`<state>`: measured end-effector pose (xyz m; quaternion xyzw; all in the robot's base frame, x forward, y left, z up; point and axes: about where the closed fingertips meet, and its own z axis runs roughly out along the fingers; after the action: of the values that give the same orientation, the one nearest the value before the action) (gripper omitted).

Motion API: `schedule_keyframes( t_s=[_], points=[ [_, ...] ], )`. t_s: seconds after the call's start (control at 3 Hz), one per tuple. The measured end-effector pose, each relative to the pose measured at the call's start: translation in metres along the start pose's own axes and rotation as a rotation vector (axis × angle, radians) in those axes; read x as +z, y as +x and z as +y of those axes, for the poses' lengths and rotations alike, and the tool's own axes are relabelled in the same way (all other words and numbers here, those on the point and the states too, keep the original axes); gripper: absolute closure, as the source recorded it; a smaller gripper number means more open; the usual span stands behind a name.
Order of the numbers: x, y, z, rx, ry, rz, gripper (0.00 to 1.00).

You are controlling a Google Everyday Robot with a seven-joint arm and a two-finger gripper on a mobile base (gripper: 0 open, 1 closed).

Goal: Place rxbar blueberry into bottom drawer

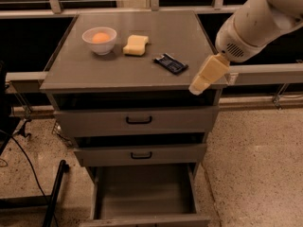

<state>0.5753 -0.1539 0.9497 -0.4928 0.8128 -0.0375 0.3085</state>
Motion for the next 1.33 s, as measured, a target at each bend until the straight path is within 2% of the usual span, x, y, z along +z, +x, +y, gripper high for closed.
schedule_keyframes(
  t_s=[0.33, 0.67, 1.0, 1.33],
  points=[
    [0.034, -0.016, -0.036, 0.085, 0.095, -0.065, 0.00],
    [0.055, -0.028, -0.061, 0.138, 0.145, -0.116, 0.00],
    [0.082, -0.035, -0.089, 0.275, 0.155, -0.185, 0.00],
    [0.097, -0.039, -0.098, 0.391, 0.131, -0.222, 0.00]
  ],
)
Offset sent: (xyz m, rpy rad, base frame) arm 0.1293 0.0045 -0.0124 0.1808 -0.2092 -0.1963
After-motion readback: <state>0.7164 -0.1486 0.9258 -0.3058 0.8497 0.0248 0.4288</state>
